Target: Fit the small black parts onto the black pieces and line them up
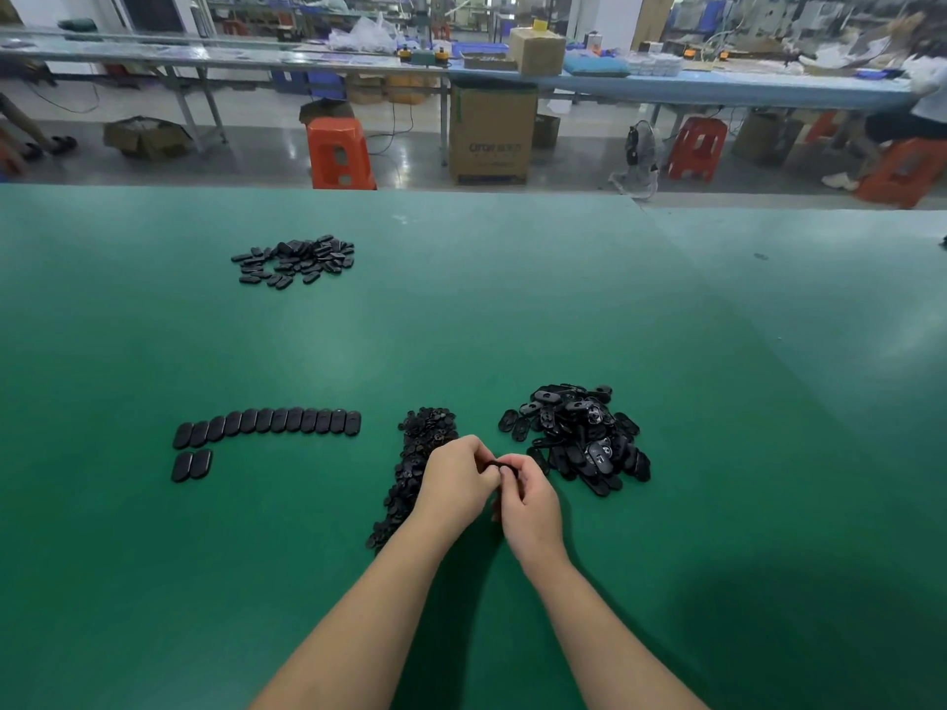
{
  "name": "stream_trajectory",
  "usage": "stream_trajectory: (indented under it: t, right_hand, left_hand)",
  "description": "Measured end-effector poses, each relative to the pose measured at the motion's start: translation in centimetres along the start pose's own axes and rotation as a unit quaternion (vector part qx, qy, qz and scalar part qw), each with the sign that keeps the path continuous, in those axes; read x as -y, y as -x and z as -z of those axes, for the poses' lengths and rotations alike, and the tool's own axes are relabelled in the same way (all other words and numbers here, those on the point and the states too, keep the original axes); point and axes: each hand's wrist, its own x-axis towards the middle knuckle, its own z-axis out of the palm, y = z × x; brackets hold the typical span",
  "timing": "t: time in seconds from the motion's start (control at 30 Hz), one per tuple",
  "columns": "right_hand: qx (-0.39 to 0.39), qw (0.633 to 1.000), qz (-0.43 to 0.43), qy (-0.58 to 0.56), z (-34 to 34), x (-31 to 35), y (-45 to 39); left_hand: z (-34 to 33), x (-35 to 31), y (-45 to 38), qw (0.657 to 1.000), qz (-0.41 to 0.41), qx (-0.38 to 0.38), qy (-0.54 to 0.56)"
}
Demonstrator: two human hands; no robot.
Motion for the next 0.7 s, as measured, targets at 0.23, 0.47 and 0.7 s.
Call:
stream_trajectory:
  t: [0.23, 0.47, 0.7]
  right_hand:
    - [0.001, 1.0, 0.009, 0.018, 0.0, 0.2, 0.0]
    - [-0.005, 1.0, 0.011, 0.024, 0.1, 0.2, 0.0]
    - [0.007, 0.999, 0.008, 0.044, 0.0, 0.2, 0.0]
  left_hand:
    - [0.2, 0.6, 0.1, 1.0, -0.022, -0.004, 0.014]
    - [0.2, 1.1, 0.4, 0.997, -0.078, 0.003, -0.009]
    - [-0.2, 1.9, 0.6, 0.993, -0.107, -0.016, -0.043]
